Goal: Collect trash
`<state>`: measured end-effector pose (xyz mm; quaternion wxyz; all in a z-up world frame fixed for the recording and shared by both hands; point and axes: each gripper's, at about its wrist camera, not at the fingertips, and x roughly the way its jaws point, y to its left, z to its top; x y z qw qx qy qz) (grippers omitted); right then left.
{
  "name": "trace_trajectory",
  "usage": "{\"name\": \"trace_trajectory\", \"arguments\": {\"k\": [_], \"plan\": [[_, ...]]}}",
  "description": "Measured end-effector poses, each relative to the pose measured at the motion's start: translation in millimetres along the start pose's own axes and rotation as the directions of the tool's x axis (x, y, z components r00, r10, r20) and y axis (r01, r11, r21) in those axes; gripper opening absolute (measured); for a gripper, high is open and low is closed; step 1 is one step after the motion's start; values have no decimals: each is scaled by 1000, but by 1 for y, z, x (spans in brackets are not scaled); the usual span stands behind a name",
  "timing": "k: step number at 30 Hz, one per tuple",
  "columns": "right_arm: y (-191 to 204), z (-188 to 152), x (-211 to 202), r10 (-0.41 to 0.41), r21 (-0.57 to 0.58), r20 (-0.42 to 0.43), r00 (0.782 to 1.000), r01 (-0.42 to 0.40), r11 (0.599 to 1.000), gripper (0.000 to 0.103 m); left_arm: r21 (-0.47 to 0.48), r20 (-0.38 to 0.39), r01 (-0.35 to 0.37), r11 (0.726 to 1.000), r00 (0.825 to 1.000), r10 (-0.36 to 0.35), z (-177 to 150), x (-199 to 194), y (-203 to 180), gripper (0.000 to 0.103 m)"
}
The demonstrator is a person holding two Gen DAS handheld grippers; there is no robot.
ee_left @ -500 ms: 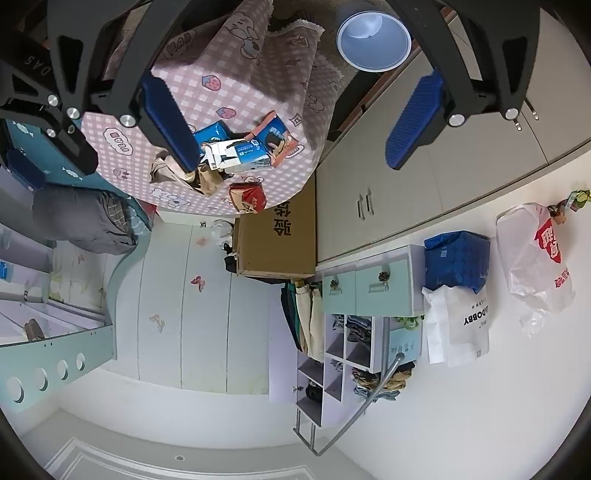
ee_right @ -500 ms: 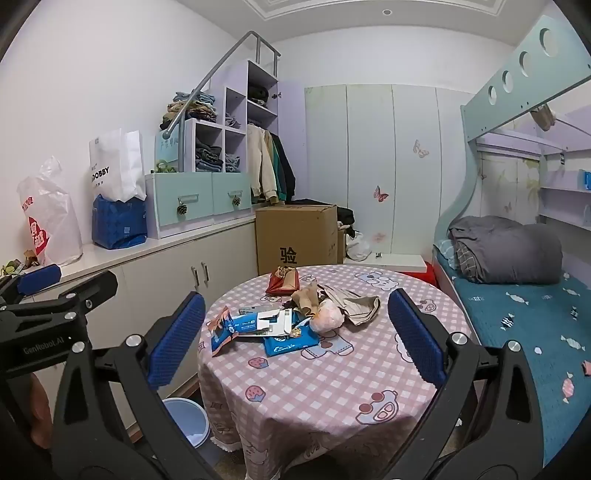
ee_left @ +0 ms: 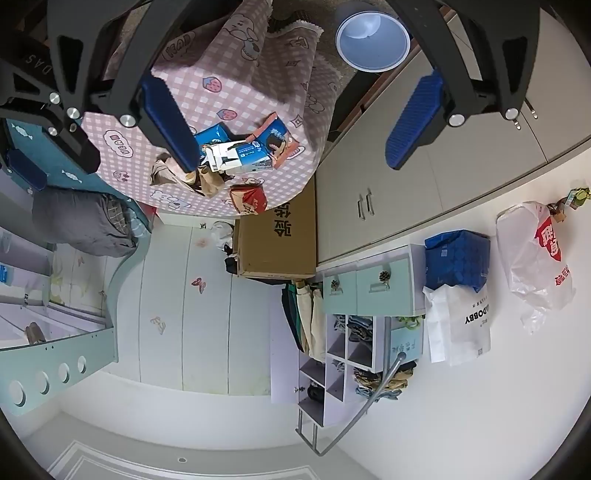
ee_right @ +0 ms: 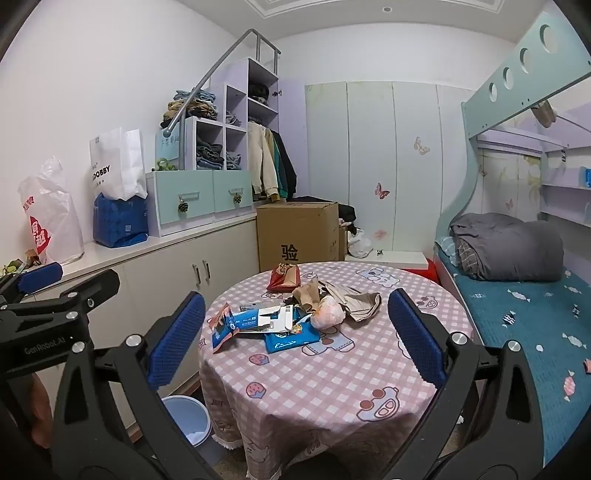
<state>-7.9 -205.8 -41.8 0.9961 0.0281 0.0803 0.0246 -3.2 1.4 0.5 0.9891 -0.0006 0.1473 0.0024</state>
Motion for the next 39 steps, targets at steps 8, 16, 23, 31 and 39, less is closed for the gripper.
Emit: {"name": "trace_trajectory", "arguments": {"k": [8, 16, 23, 31, 39], "plan": [[-1, -3, 1, 5, 1, -4, 1000, -5, 1000, 97, 7, 0, -4, 1000, 1000, 4, 0, 2, -1, 99], [1, -3, 1, 7, 2, -6, 1000, -7, 1000, 97, 10, -1, -4, 1000, 1000, 4, 0, 2, -2, 99], [3, -4, 2, 7, 2, -8, 1000, -7, 1000, 97, 10, 0, -5, 1000, 1000, 5, 0, 2, -2, 99], [3, -4, 2, 6, 1, -9, 1000, -6, 1000, 97, 10, -2, -3, 1000, 1000, 3, -1, 2, -1, 99], [3, -4, 4, 7, 2, -13, 1000, -7, 1000, 97, 10, -3, 1, 1000, 1000, -1, 2, -2, -4, 99]]}}
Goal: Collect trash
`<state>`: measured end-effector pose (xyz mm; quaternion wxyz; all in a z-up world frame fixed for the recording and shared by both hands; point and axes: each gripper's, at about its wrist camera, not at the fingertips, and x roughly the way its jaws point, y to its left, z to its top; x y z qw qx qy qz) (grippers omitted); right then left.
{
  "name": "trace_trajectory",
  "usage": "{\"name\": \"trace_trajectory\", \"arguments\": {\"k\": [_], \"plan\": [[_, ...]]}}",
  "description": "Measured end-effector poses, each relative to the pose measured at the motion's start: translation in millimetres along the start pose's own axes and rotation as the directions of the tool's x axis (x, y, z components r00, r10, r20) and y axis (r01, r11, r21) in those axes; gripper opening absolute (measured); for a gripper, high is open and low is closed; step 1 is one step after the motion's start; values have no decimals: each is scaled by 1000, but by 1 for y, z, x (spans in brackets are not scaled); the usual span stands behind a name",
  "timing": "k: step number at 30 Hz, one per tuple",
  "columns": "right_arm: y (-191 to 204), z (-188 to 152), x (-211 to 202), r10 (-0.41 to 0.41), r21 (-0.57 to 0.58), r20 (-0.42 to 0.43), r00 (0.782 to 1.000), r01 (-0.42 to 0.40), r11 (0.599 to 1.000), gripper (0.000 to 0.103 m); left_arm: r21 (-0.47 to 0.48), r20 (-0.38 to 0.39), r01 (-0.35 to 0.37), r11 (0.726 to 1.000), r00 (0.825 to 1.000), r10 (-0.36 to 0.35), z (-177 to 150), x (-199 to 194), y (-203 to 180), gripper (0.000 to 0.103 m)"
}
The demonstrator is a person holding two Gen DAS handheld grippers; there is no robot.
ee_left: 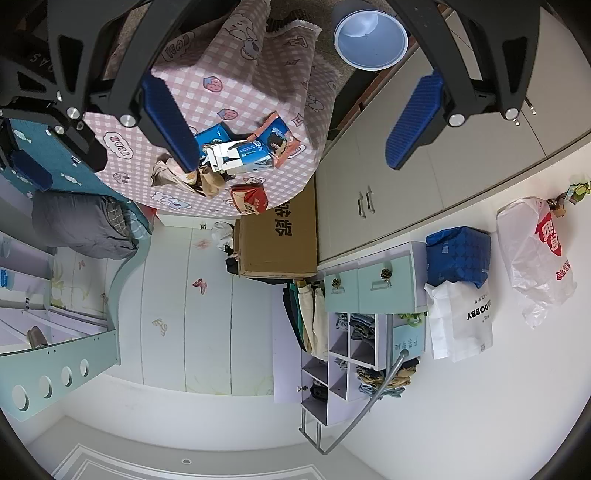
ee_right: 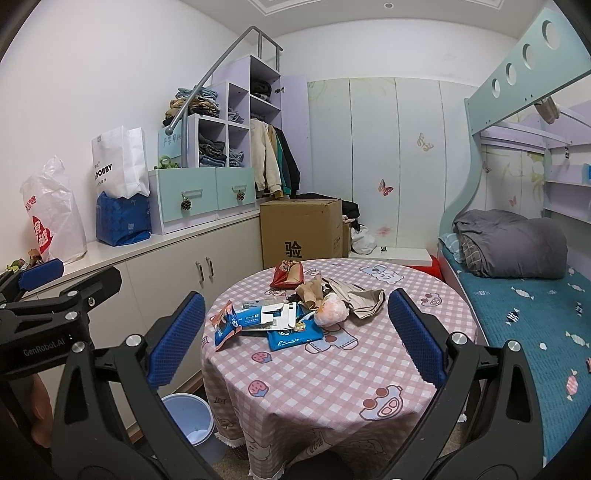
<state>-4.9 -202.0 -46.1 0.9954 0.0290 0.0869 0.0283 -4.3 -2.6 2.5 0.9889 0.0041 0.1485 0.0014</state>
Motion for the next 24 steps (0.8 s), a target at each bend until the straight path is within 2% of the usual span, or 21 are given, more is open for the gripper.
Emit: {"name": "trace_trajectory", "arguments": {"k": [24], "plan": [[1, -2, 2, 2, 2, -6, 1000, -2, 1000, 97, 5, -4, -4, 1000, 1000, 4, -2, 2, -6, 99]]}}
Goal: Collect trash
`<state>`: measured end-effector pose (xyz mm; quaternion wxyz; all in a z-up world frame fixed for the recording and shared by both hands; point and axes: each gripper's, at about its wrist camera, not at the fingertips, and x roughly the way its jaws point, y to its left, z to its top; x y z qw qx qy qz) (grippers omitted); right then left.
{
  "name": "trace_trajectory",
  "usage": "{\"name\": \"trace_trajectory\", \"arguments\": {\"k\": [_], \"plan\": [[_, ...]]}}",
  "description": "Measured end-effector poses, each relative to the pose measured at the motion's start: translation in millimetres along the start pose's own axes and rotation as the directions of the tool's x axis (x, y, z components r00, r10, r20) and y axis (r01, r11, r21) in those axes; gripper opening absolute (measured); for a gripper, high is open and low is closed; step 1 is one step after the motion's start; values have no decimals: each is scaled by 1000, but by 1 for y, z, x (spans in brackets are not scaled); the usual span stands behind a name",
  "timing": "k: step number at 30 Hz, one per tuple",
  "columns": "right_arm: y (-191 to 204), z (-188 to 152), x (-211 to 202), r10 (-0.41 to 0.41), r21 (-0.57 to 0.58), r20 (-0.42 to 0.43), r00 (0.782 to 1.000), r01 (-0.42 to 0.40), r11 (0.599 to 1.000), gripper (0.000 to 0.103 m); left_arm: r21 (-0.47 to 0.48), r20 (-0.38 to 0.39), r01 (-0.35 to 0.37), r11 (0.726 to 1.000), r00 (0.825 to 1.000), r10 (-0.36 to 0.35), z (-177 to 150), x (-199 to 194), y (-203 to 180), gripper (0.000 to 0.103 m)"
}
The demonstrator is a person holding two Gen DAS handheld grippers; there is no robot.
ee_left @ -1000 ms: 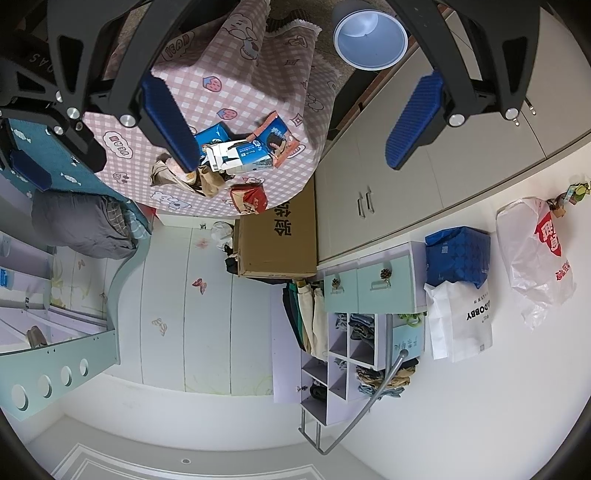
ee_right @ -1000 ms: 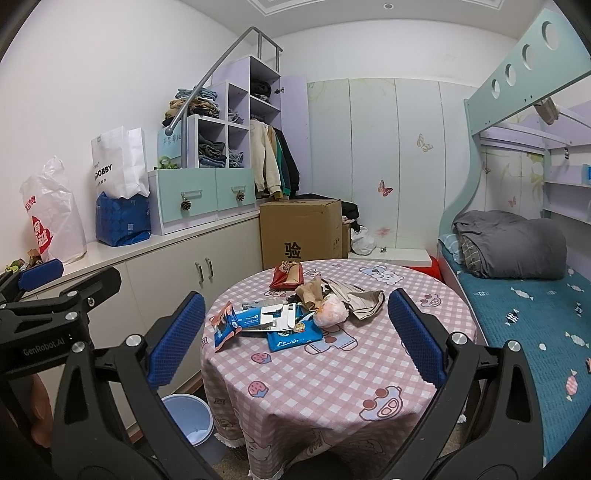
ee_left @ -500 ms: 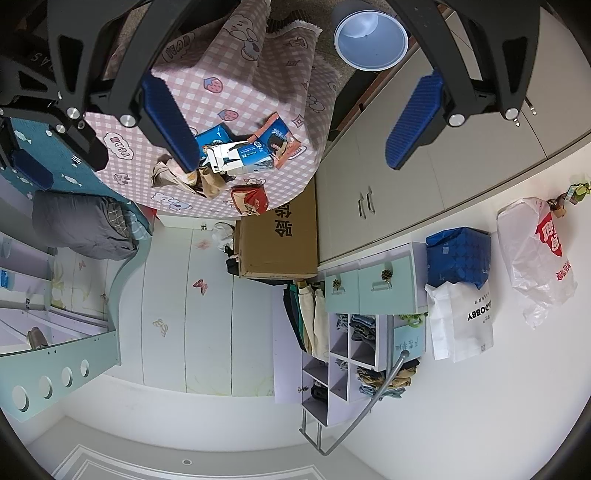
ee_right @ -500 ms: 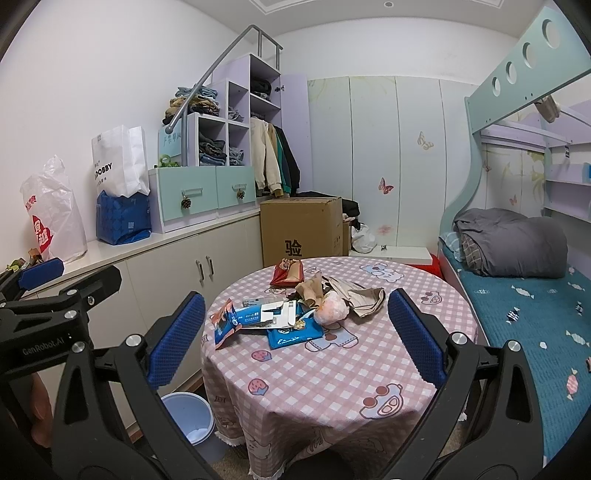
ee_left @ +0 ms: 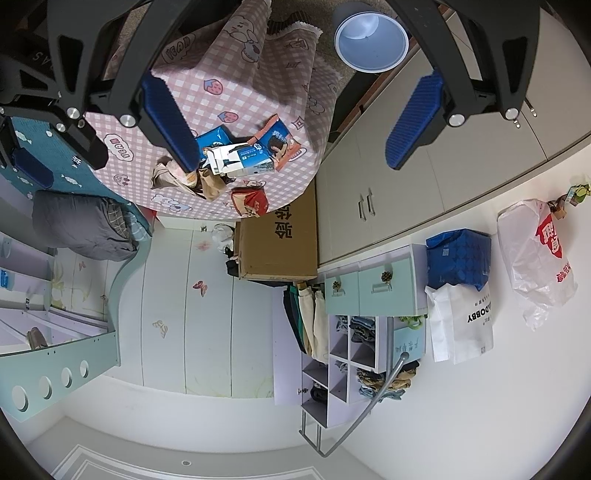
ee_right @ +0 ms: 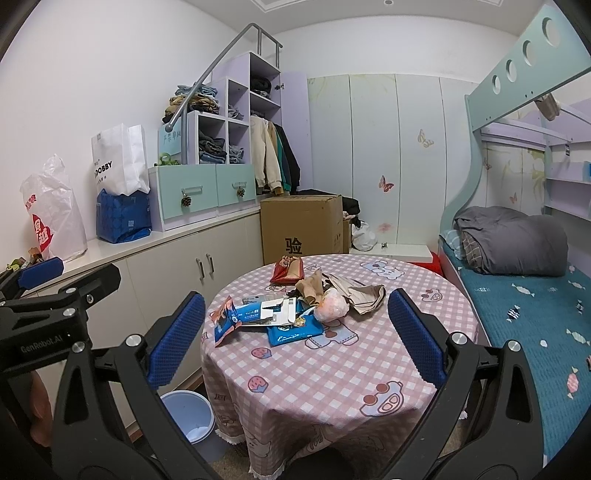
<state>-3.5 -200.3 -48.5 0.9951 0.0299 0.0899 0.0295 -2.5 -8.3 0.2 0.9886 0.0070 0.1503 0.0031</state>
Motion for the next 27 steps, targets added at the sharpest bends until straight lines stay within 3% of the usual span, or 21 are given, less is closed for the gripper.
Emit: {"name": "trace_trajectory", "arguments": {"k": [27], "plan": [[3, -18, 0, 7, 3, -14, 1000, -7, 1000, 97, 7, -5, -1, 1000, 1000, 1, -11, 6, -1, 99]]}}
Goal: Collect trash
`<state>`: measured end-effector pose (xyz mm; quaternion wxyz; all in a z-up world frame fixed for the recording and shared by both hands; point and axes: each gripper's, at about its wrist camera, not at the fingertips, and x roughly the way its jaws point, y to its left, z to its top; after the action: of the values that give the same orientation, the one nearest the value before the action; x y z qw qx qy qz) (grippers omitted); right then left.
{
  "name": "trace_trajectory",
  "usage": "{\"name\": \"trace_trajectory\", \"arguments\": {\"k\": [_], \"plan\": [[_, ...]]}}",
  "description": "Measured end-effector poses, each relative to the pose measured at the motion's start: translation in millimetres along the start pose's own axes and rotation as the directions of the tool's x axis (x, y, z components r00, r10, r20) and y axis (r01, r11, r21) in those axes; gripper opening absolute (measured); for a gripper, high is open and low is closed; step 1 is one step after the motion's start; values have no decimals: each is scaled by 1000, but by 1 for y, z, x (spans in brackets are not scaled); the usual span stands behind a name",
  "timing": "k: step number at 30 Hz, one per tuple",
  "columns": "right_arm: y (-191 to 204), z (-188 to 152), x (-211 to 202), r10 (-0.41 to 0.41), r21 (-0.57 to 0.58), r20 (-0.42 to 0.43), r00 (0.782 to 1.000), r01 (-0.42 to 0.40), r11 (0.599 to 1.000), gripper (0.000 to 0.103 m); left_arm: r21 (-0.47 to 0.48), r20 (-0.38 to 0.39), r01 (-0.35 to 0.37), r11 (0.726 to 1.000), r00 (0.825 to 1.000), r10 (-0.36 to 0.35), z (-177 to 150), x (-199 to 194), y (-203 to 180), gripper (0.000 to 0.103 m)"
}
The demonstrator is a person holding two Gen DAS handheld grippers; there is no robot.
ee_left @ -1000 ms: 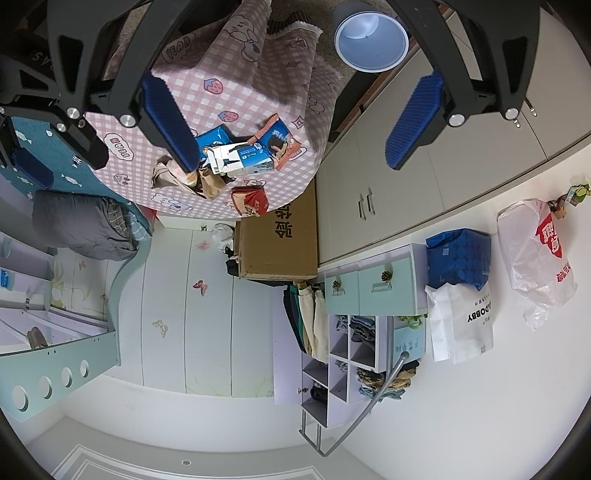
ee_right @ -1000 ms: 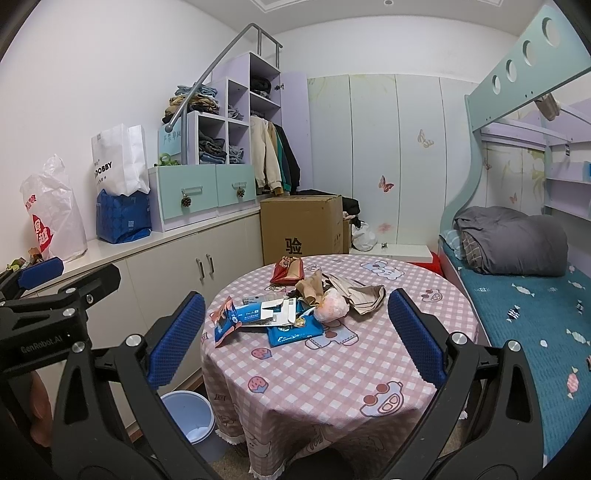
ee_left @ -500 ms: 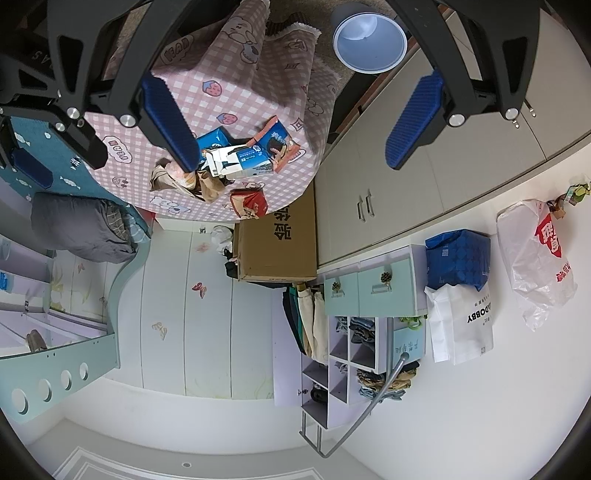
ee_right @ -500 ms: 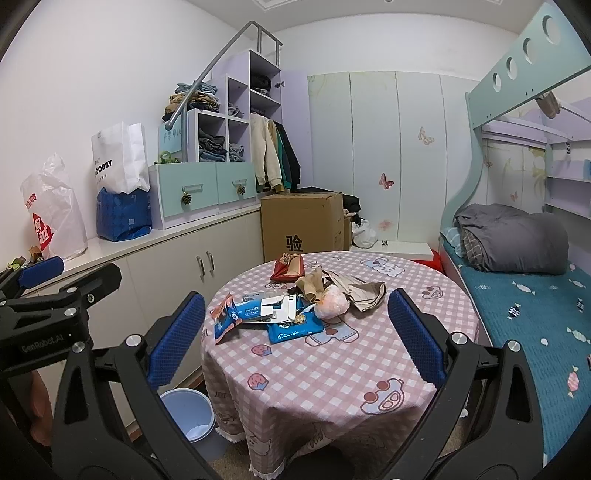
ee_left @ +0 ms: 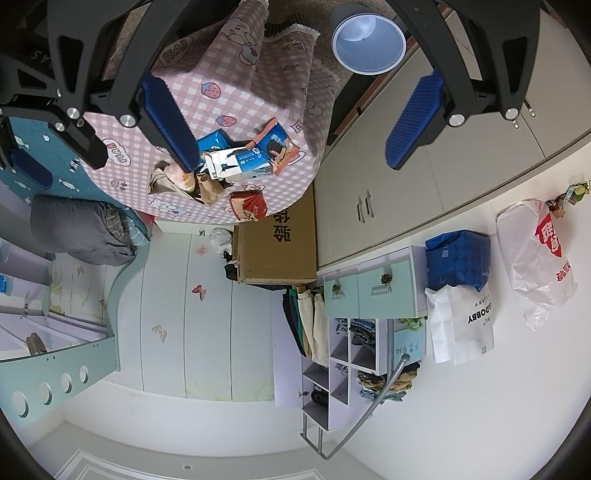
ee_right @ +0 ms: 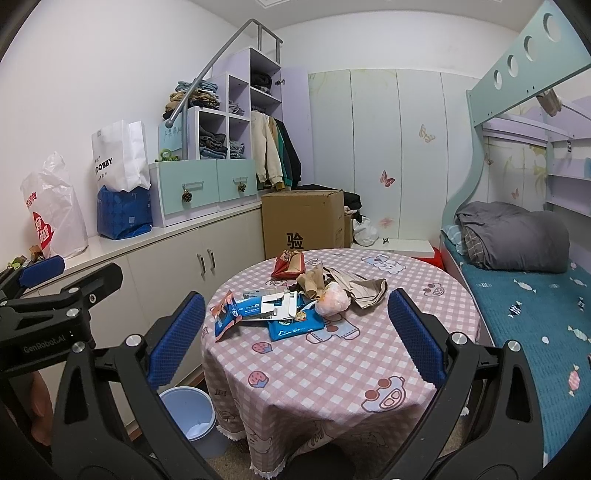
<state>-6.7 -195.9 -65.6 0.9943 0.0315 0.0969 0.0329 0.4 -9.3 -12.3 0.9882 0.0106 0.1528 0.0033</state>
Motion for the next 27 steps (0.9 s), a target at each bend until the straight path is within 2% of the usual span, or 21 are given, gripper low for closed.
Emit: {"name": "trace_trajectory", "arguments": {"k": [17, 27], "plan": [[-4, -1, 10, 2, 6, -37, 999, -2, 1000, 97, 16, -40, -4, 1000, 999, 5, -8, 14, 5, 99], [-12, -2, 43, 9, 22, -108, 994, -7, 1000, 97, 30, -124, -30, 999, 992, 34, -13, 50, 10, 99]]}}
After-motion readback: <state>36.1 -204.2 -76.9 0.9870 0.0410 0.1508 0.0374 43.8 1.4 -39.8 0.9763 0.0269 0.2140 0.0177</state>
